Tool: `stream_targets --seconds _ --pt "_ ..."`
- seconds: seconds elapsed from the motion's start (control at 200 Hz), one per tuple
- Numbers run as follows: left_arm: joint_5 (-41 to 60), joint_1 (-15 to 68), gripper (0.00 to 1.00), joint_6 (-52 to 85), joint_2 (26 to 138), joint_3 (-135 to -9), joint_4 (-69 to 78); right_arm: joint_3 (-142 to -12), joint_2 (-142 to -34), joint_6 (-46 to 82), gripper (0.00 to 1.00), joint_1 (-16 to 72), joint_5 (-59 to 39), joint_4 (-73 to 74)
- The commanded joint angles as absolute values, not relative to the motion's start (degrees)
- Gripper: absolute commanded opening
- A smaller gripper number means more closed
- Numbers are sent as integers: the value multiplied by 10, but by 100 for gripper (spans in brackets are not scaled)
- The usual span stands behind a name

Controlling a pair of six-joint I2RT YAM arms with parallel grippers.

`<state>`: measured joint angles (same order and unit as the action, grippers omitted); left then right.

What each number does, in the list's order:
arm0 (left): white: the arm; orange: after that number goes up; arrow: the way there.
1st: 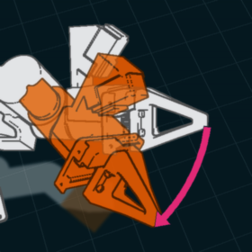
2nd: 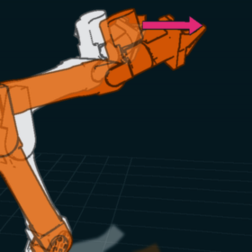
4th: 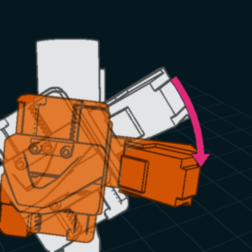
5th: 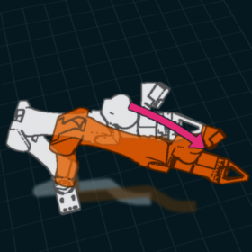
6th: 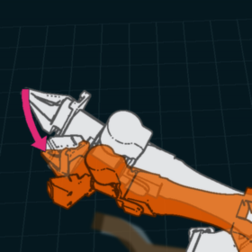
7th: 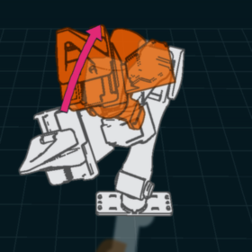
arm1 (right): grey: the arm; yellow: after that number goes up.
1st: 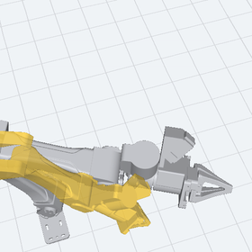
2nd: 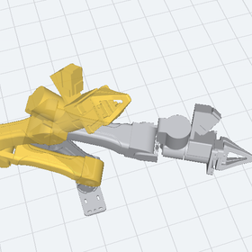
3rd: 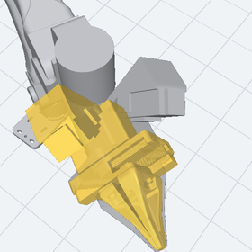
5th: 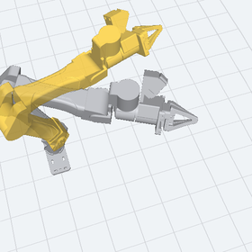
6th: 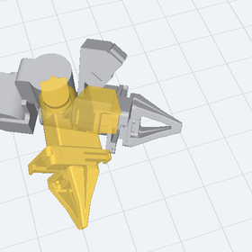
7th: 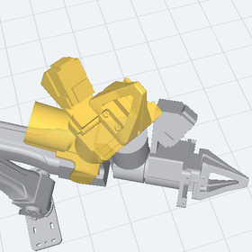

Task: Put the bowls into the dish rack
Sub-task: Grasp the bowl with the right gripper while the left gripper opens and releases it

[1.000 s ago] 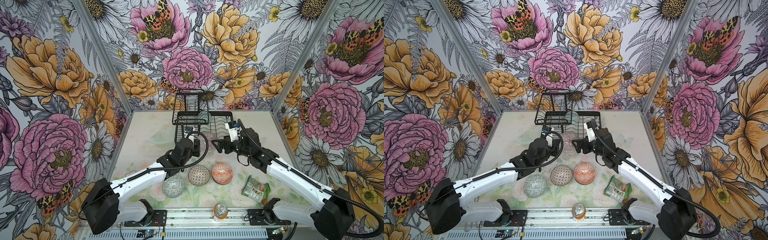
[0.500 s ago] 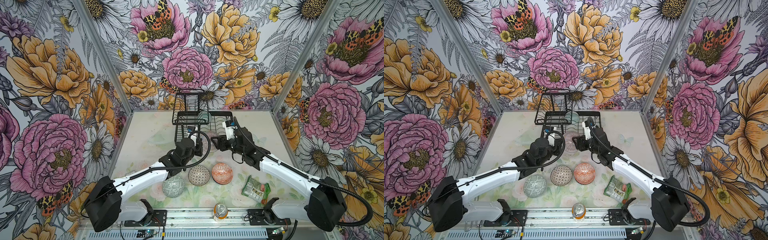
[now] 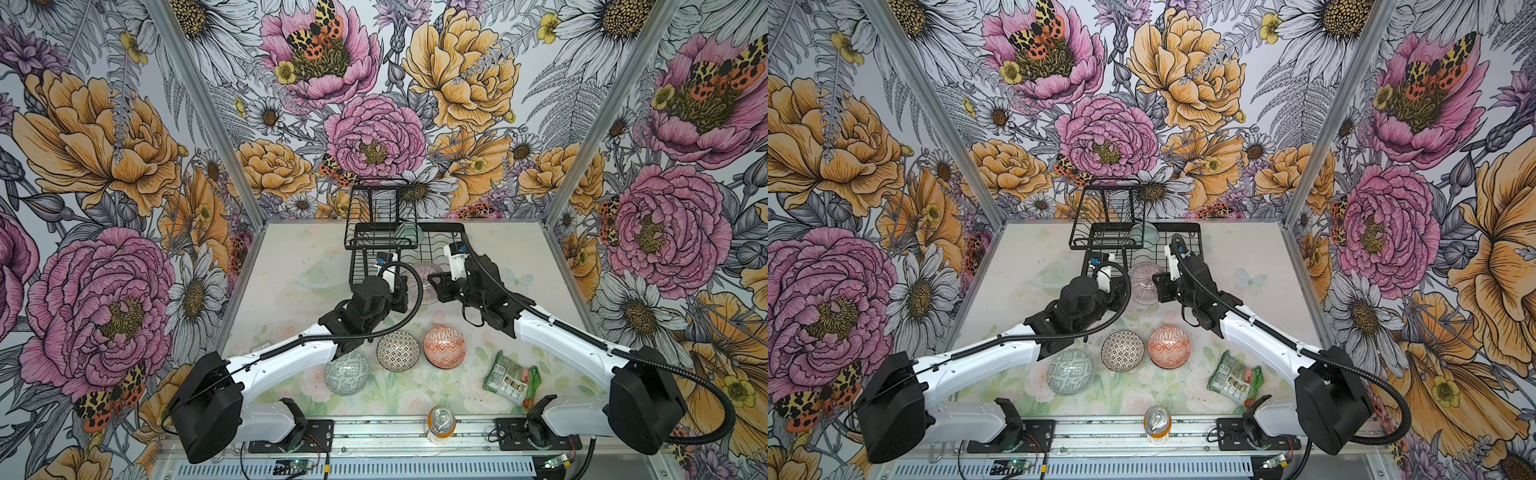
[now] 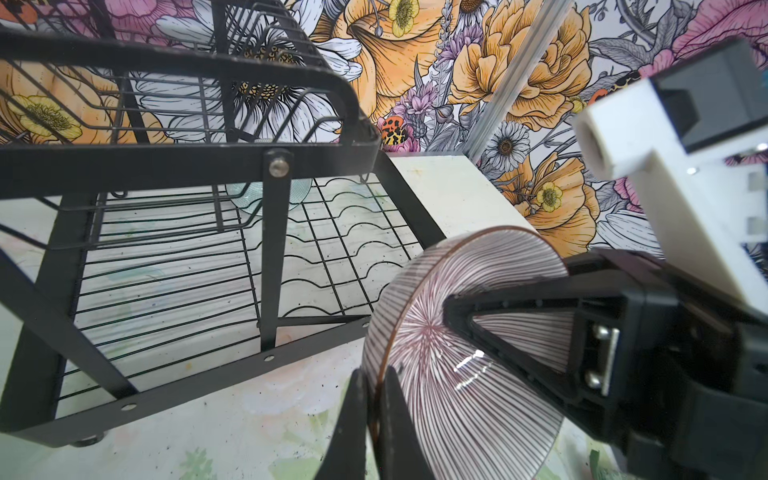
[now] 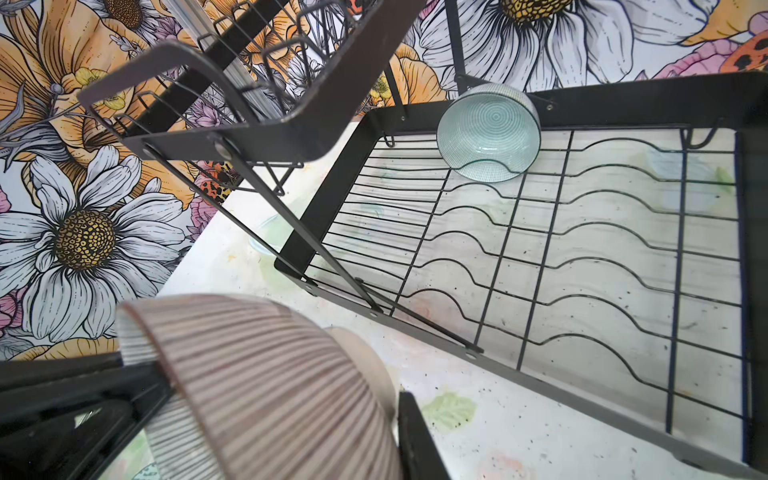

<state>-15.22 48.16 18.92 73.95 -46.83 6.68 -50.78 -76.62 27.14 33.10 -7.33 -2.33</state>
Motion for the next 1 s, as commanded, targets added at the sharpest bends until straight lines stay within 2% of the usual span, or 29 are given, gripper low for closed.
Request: stream_targets --seconds 0.0,0.49,0.565,0.711,0.806,0.901,0.996 --pt "-124 492 0 187 735 -474 113 -518 -758 268 0 337 -85 -7" --pt "-104 493 0 159 740 -492 52 -511 -740 237 0 336 -72 -18" --pt "-99 493 12 153 739 -497 35 -509 -737 227 0 336 -70 -21" --pt "-95 492 58 136 732 -507 -10 -506 -735 209 0 335 -67 -24" --pt "-98 490 82 130 720 -510 -37 -504 -733 199 0 333 -60 -29" --pt "-98 486 95 124 705 -510 -62 -503 -734 182 0 330 -47 -37" --pt "-97 478 99 122 693 -507 -84 -504 -735 157 0 323 -29 -49"
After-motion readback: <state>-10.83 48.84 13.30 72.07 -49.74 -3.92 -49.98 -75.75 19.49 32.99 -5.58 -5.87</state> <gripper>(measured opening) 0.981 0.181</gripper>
